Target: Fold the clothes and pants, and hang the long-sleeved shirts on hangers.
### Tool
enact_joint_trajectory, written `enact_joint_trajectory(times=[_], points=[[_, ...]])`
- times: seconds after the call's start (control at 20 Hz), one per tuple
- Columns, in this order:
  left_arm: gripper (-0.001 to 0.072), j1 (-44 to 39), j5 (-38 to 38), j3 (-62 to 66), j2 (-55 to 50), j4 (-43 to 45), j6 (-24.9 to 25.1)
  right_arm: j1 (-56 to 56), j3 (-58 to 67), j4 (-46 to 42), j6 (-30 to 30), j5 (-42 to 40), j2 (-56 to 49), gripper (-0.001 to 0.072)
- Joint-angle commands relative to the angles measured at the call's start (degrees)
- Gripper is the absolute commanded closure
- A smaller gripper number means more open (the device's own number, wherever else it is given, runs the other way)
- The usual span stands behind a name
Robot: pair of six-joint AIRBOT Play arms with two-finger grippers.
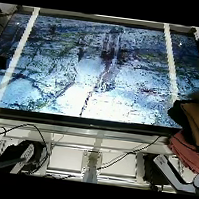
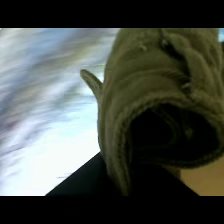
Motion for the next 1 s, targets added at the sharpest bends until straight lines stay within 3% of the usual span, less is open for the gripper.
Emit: enact_joint_trajectory(times=[0.0, 0.15, 0.2, 0.3, 0.45, 0.55, 0.6, 0.65, 0.75, 0.85, 0.95], points=[[0.0698, 0.09, -0.07, 0.00, 0.70, 0.52, -0.24, -9.97, -0.79, -15.50, 6.21, 8.15, 1.60, 0.0675], [0.0698, 0.09, -0.04, 0.00, 0.68, 0.55, -0.22, -14.93, -1.57, -17.53, 6.19, 6.99, 1.51, 0.0662], [0.0698, 0.09, -0.04, 0.00, 0.68, 0.55, -0.22, -15.54, -1.57, -17.27, 6.19, 6.12, 1.49, 0.0545], [0.0698, 0.09, -0.04, 0.00, 0.68, 0.55, -0.22, -15.56, -1.57, -16.41, 5.92, 5.81, 1.42, 0.0214], [0.0698, 0.09, -0.04, 0.00, 0.68, 0.55, -0.22, -15.56, -1.55, -14.03, 5.92, 5.92, 1.36, 0.0187], [0.0699, 0.09, -0.04, 0.00, 0.68, 0.55, -0.22, -15.56, -1.57, -11.63, 5.92, 5.66, 1.33, 0.0193], [0.0698, 0.09, -0.02, 0.00, 0.68, 0.55, -0.20, -15.34, -1.57, -8.35, 5.40, 4.85, 1.22, 0.0287], [0.0698, 0.09, -0.04, 0.00, 0.68, 0.55, -0.22, -14.19, -1.57, -4.13, 3.76, 3.87, 1.27, 0.0462], [0.0698, 0.09, -0.04, 0.00, 0.68, 0.55, -0.20, -7.28, -1.55, 7.10, -6.62, 0.96, 1.29, 0.0513], [0.0698, 0.09, -0.04, 0.00, 0.68, 0.55, -0.20, 5.44, -1.51, 12.76, -16.22, -0.33, 1.29, 0.0676], [0.0698, 0.09, -0.04, 0.00, 0.68, 0.55, -0.20, 21.07, -1.51, 10.71, -18.16, -0.52, 1.27, 0.0676]])
